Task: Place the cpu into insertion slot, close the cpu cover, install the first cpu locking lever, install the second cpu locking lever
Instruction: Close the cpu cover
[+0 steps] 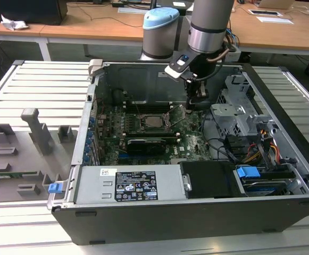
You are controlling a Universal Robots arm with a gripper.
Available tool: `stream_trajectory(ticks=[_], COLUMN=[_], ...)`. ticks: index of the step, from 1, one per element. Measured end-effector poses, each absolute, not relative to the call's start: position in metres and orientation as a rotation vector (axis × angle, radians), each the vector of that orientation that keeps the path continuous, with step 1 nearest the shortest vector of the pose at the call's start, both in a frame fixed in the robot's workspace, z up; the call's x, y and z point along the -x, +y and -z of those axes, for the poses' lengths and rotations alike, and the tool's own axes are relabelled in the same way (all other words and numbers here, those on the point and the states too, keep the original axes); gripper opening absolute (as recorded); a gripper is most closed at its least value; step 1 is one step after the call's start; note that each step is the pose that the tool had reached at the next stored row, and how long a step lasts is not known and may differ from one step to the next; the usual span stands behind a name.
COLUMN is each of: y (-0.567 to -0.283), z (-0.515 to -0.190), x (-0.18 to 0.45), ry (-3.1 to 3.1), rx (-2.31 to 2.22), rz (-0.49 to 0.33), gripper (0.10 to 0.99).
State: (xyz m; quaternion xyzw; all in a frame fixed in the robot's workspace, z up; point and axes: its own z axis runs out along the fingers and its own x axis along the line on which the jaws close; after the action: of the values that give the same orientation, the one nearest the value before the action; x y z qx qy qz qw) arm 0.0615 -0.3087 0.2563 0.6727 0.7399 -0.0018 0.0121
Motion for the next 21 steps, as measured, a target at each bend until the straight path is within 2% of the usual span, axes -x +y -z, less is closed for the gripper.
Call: stream_trajectory(ticks=[21], y=[-0.308], z=[-0.245], x=[-0.054], ry=[2.308], rx=[-2.098], rz=[0.013], gripper=[0.106])
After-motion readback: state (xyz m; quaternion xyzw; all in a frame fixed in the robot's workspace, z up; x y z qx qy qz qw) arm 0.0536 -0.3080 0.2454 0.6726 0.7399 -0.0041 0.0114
